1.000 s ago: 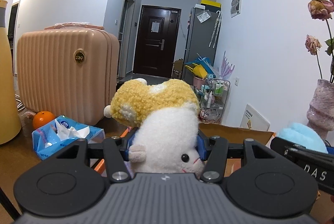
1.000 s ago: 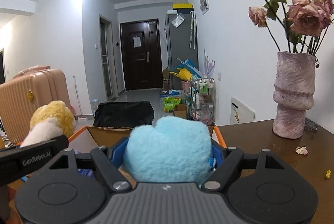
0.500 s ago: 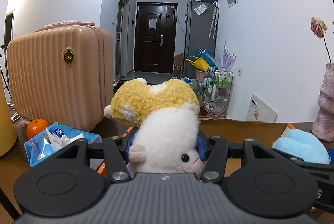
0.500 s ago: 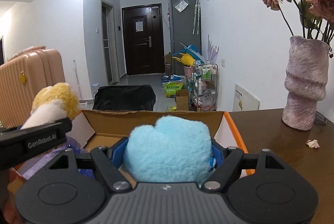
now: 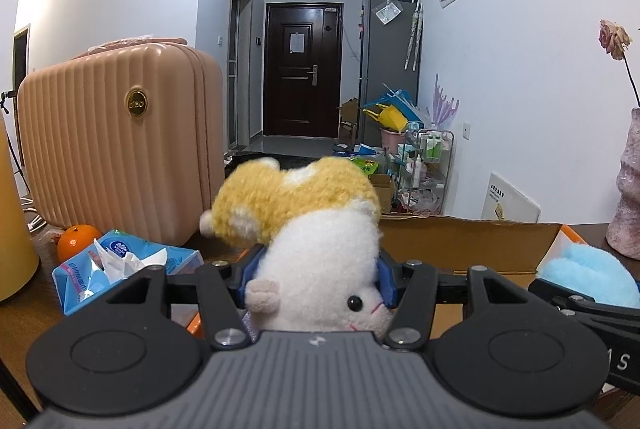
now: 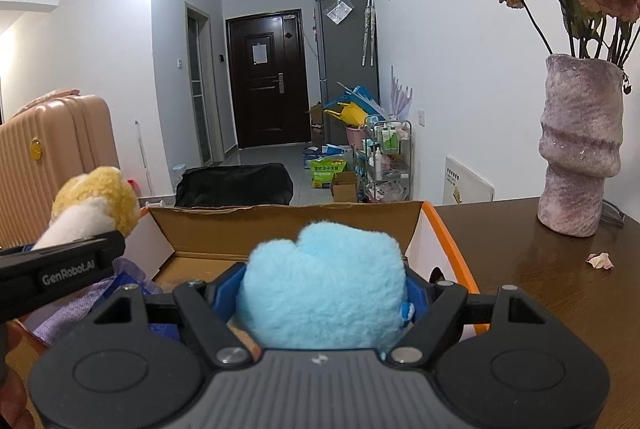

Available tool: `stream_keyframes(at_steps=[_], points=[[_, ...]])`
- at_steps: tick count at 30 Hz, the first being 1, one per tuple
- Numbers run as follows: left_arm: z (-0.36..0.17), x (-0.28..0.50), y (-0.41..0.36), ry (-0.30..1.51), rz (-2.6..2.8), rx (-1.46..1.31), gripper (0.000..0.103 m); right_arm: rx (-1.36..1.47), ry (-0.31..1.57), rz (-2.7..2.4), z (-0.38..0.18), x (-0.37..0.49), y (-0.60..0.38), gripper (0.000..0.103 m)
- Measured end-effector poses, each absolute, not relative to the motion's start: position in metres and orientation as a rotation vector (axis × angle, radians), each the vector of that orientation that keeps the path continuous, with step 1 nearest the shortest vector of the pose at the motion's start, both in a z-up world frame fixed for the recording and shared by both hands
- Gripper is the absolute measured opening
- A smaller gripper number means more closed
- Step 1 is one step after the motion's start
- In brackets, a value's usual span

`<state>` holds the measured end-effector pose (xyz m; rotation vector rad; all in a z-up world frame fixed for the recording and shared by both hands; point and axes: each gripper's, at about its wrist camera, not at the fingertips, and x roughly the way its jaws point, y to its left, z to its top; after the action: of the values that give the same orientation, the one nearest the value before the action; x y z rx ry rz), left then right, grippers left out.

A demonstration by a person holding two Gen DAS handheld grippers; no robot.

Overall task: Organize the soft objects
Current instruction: 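Lower both plushes into the box and open both grippers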

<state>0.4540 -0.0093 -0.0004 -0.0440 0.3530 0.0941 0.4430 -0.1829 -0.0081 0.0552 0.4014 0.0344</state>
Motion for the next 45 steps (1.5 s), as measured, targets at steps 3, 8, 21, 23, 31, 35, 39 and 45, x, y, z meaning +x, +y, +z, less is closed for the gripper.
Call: stream_keyframes(at_steps=[3,8,21,23,31,35,39,45], points=[[0.001,0.452,-0.01,0.34,0.101,-0.044,0.074,0.06,0.4,0.034,-0.008,0.444,-0.184,0.081],[0.003,0.443,-0.014,0.287,0.151,-0.025,0.097,0.064,0.387,0.017,-0.008,0.442,-0.186,0.092],[0.005,0.441,-0.007,0.287,0.186,-0.058,0.103,0.07,0.391,-0.006,-0.009,0.442,-0.187,0.103],[0.005,0.441,-0.006,0.286,0.188,-0.057,0.103,0.069,0.392,-0.006,-0.009,0.442,-0.187,0.103],[0.006,0.442,-0.003,0.301,0.192,-0.076,0.103,0.077,0.382,-0.011,-0.007,0.44,-0.189,0.103],[0.006,0.438,0.002,0.304,0.195,-0.095,0.103,0.085,0.358,-0.021,-0.002,0.434,-0.192,0.103],[0.007,0.43,0.005,0.3,0.194,-0.102,0.103,0.088,0.342,-0.025,0.003,0.427,-0.195,0.103],[0.009,0.42,0.006,0.301,0.196,-0.096,0.103,0.081,0.324,-0.03,0.006,0.416,-0.197,0.103]])
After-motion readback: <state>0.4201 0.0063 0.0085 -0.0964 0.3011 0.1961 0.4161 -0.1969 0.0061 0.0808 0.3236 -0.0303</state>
